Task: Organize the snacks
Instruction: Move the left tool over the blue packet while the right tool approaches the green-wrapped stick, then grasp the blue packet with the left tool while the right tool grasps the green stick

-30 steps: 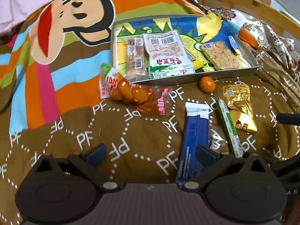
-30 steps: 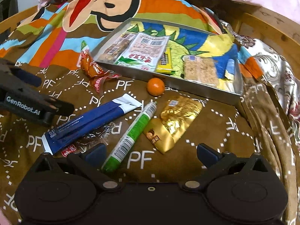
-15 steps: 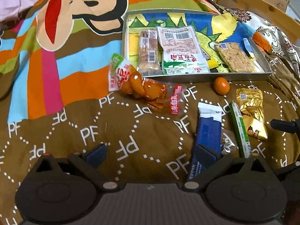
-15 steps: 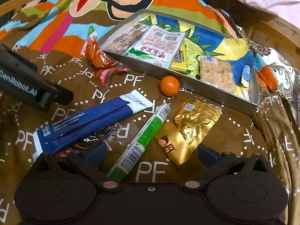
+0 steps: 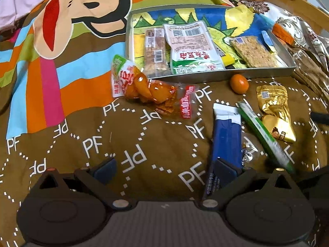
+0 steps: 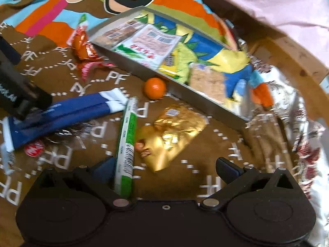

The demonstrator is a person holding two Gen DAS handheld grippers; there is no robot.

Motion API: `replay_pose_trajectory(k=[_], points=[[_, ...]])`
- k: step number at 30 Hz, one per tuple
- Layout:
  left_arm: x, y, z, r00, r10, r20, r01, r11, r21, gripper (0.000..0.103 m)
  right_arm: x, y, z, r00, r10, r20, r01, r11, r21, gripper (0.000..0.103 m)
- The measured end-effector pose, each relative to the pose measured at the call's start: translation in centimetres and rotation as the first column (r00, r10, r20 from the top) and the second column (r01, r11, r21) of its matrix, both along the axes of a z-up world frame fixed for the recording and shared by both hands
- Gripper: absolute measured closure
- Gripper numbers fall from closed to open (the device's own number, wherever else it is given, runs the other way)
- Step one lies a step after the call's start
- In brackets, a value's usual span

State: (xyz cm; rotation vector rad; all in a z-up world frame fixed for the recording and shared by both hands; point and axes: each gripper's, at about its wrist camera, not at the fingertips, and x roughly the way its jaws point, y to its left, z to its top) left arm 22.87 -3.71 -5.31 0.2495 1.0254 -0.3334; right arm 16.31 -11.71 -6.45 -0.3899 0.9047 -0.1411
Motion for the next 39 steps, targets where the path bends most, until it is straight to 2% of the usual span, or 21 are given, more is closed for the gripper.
replay_pose_trajectory(k=[7, 9, 12, 15, 17, 20, 23, 25, 32, 33, 34, 35, 39], points=[[-0.5, -0.8, 0.1, 0.999, -0.039, 0.024, 0.038, 0.999, 0.032, 0.001, -0.6, 2.0, -0.3, 0.991, 0.122, 0.045, -0.116, 0.985, -0.125, 0.001], [-0.6, -0.9, 0.0, 0.998, -0.049, 0.024, 0.048, 0.998, 0.041, 0.001, -0.7, 2.4, -0.4, 0.985, 0.161, 0.060, -0.152, 0.979, -0.135, 0.001], [-0.5, -1.1, -0.2, 0.998, -0.058, 0.024, 0.056, 0.997, 0.051, 0.001, -0.8, 2.8, -0.4, 0.979, 0.193, 0.064, -0.183, 0.974, -0.136, 0.013], [-0.4, -1.0, -0.3, 0.998, -0.055, 0.018, 0.054, 0.998, 0.044, 0.001, -0.6, 2.6, -0.5, 0.981, 0.187, 0.045, -0.182, 0.979, -0.095, 0.025], [-0.3, -0.9, -0.3, 0.999, -0.050, 0.014, 0.050, 0.998, 0.039, 0.001, -0.4, 2.4, -0.4, 0.984, 0.176, 0.032, -0.174, 0.983, -0.056, 0.041], [-0.3, -0.8, -0.3, 0.999, -0.048, 0.008, 0.047, 0.998, 0.035, 0.001, -0.5, 2.4, -0.4, 0.986, 0.163, 0.022, -0.163, 0.987, 0.002, 0.055], [-0.5, -0.9, -0.1, 0.998, -0.064, 0.002, 0.064, 0.998, 0.019, 0.001, -0.7, 2.6, -0.5, 0.984, 0.179, 0.020, -0.180, 0.984, 0.019, 0.065], [-0.7, -1.0, 0.0, 0.997, -0.082, 0.001, 0.082, 0.997, -0.003, 0.001, -0.8, 2.7, -0.4, 0.983, 0.184, 0.022, -0.185, 0.982, 0.038, 0.070], [-1.2, -1.5, 0.0, 0.991, -0.132, 0.005, 0.132, 0.991, -0.026, 0.001, -0.4, 2.2, -0.4, 0.986, 0.169, 0.010, -0.169, 0.980, 0.104, 0.072], [-1.2, -1.5, -0.1, 0.991, -0.133, 0.004, 0.133, 0.991, -0.025, 0.001, -0.4, 2.1, -0.3, 0.987, 0.161, 0.008, -0.161, 0.981, 0.110, 0.075], [-1.2, -1.5, -0.1, 0.991, -0.132, 0.004, 0.132, 0.991, -0.026, 0.001, -0.4, 2.0, -0.2, 0.989, 0.149, 0.005, -0.149, 0.982, 0.114, 0.084], [-1.1, -1.4, -0.2, 0.992, -0.129, 0.004, 0.129, 0.991, -0.029, 0.002, -0.4, 1.9, -0.1, 0.991, 0.137, -0.002, -0.136, 0.984, 0.119, 0.084], [-0.9, -1.0, -0.1, 0.992, -0.129, -0.012, 0.128, 0.989, -0.071, 0.012, -0.9, 1.4, 0.4, 0.994, 0.111, -0.011, -0.108, 0.984, 0.140, 0.084]])
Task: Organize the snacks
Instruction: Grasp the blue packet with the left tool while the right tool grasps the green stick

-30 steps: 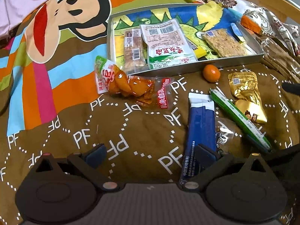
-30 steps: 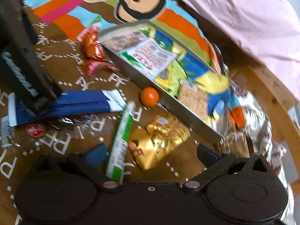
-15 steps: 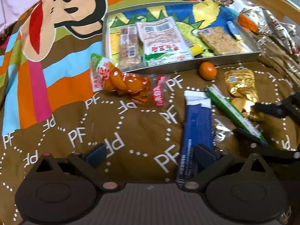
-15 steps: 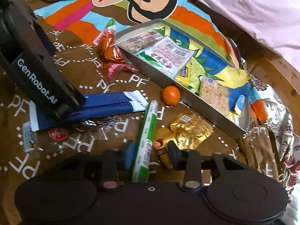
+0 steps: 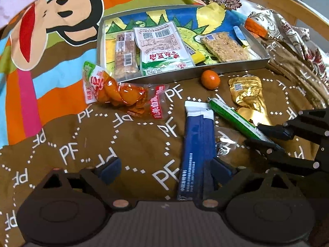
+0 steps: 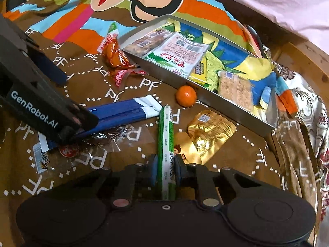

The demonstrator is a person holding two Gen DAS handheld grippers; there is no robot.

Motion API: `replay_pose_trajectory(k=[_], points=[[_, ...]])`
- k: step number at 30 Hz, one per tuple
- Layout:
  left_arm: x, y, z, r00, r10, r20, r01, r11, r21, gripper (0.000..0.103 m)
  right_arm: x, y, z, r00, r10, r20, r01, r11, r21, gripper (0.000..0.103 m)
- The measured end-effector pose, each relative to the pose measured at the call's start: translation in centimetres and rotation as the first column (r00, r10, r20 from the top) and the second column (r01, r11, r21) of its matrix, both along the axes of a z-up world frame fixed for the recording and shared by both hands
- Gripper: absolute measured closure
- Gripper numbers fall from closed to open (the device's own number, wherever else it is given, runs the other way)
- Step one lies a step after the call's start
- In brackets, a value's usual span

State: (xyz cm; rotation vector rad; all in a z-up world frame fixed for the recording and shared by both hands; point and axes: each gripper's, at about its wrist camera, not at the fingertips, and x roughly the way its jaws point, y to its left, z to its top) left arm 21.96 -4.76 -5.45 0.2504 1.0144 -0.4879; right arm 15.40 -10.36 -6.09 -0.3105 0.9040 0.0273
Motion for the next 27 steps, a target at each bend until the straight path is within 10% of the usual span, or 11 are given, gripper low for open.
replay_pose_trajectory(k=[15, 27], points=[[0.2, -1.6, -1.4, 0.993, -0.112, -0.043, 0.109, 0.992, -0.066, 0.028, 0.3, -0.1, -0.3, 1.000, -0.005, -0.027, 0.005, 1.000, 0.018, 0.084], [-0.2, -1.5, -0.9, 0.990, -0.125, -0.060, 0.118, 0.988, -0.102, 0.062, 0.4, -0.3, -0.3, 1.000, -0.015, -0.027, 0.016, 0.999, 0.037, 0.083]])
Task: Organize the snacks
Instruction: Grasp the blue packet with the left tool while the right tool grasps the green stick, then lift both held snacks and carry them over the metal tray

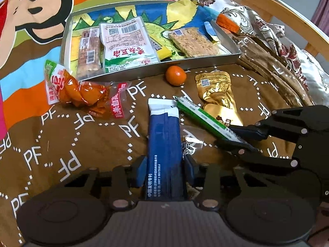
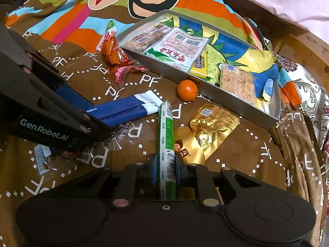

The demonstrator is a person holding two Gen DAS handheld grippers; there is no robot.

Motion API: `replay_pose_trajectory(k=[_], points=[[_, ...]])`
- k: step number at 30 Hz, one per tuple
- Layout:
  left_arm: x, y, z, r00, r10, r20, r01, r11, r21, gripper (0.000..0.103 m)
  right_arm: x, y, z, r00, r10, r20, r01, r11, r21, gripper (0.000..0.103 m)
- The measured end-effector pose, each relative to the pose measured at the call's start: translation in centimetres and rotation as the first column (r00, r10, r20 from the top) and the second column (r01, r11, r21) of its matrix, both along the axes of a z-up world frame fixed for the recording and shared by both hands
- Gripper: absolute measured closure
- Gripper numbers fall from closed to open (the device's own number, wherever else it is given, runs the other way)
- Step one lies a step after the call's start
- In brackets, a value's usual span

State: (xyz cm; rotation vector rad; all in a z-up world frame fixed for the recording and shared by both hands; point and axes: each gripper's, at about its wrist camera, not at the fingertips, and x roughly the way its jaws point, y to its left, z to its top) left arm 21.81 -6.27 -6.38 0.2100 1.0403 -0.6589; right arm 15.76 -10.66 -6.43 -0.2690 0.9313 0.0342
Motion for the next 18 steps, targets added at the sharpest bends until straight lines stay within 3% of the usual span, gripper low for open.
replay_pose_trajectory(k=[18], points=[[0.56, 0.33, -0.55, 0.999, 0.023, -0.041, -0.025, 0.999, -0.037, 0.056, 0.55, -0.45, -0.26, 1.000, -0.007, -0.013, 0.008, 0.999, 0.050, 0.079]])
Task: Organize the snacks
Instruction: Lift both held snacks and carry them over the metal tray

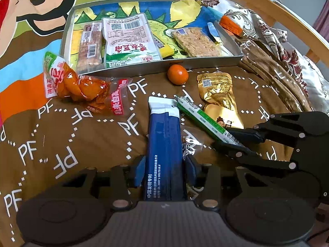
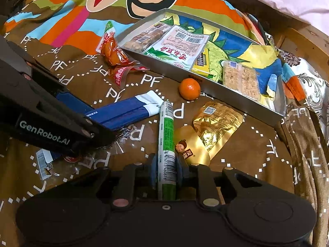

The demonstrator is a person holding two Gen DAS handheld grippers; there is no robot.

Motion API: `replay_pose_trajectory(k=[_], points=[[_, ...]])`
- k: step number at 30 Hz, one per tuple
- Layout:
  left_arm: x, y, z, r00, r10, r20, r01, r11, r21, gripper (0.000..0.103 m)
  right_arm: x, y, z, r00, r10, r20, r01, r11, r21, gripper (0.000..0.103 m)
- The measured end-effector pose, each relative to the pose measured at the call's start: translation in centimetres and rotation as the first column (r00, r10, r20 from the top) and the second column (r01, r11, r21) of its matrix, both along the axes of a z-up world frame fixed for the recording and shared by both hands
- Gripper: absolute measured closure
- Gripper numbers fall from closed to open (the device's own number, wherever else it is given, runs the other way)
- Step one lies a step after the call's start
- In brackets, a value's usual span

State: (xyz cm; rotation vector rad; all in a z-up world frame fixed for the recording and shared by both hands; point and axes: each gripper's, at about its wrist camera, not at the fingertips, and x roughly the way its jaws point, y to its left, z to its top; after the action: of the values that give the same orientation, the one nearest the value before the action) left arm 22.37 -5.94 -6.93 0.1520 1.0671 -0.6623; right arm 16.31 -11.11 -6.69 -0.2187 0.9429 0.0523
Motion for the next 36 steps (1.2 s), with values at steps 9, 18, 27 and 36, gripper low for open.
replay_pose_trajectory(k=[9, 18, 27, 36], points=[[-0.1, 0.3, 0.1, 1.000, 0.024, -0.014, -0.024, 1.000, -0.014, 0.062, -0.2, -0.3, 0.2, 1.000, -0.010, 0.010, 0.010, 1.000, 0.027, 0.084], [-1.3, 0.4, 1.0, 0.997, 0.083, 0.001, -0.083, 0.997, 0.006, 0.068, -1.4, 1.2, 0.4, 0.995, 0.067, 0.067, -0.059, 0.992, -0.113, 0.085], [-2.6, 1.2, 2.8, 0.985, 0.156, 0.071, -0.154, 0.988, -0.031, 0.069, -3.1, 3.3, 0.3, 0.968, 0.203, 0.150, -0.135, 0.918, -0.374, 0.085], [-2.4, 1.5, 5.2, 0.952, 0.242, 0.187, -0.219, 0.966, -0.135, 0.069, -2.7, 2.4, 1.3, 0.938, 0.230, 0.260, -0.081, 0.874, -0.479, 0.085]])
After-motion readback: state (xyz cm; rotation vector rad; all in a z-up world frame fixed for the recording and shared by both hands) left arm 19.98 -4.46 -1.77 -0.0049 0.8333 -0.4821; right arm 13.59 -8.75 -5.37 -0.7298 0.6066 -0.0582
